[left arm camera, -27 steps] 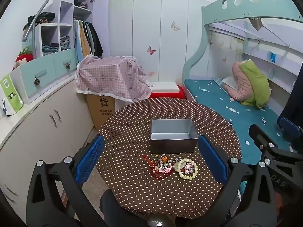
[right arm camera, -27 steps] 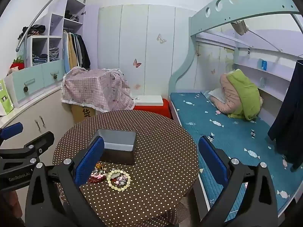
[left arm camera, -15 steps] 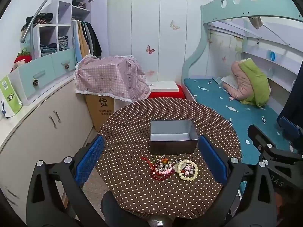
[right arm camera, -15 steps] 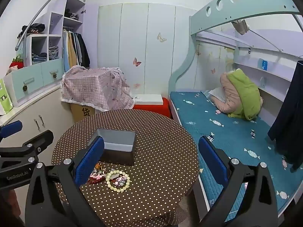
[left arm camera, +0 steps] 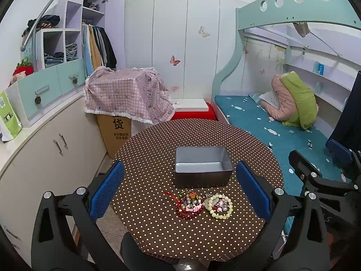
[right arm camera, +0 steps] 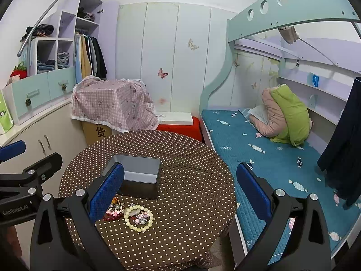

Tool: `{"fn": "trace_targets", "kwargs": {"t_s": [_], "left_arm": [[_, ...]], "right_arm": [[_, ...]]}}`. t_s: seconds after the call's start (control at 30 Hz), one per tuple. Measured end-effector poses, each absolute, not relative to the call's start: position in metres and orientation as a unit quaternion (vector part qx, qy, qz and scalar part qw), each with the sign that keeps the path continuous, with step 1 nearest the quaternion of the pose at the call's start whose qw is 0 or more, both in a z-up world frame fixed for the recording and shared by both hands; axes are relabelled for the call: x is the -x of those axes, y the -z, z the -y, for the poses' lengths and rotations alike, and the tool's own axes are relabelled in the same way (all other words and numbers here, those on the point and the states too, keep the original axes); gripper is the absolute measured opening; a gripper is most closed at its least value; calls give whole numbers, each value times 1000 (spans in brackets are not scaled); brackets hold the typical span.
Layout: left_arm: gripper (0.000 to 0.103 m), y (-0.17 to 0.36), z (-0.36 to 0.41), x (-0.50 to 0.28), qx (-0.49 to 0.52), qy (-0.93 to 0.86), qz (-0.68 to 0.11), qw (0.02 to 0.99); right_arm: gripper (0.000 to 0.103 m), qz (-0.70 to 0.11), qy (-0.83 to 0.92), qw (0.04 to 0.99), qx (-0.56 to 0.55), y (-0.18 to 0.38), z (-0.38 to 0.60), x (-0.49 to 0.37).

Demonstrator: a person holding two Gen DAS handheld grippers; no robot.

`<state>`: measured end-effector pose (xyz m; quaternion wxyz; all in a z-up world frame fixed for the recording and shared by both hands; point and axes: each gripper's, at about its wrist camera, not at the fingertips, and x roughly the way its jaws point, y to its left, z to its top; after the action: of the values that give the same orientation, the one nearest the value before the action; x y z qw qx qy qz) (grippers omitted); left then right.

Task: Organize jewelry

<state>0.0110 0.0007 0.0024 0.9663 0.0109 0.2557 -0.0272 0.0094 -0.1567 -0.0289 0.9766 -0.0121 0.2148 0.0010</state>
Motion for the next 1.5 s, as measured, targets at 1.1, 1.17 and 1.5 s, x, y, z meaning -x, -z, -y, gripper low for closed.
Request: {"fn": "trace_targets", "kwargs": {"t_s": [1.1,1.17,1.5], "left_arm": [[98,5,-4,-16,-9,42,-262,964],[98,6,-5,-15,-8,42,-260,965],[98,7,-4,-12,-9,46,-256,965]], "right_arm": [[96,-235,2,972,12,35,151,-15],[96,-235,1,972,12,35,151,-15],[96,-232,3,973,9,34,155,-13]]}}
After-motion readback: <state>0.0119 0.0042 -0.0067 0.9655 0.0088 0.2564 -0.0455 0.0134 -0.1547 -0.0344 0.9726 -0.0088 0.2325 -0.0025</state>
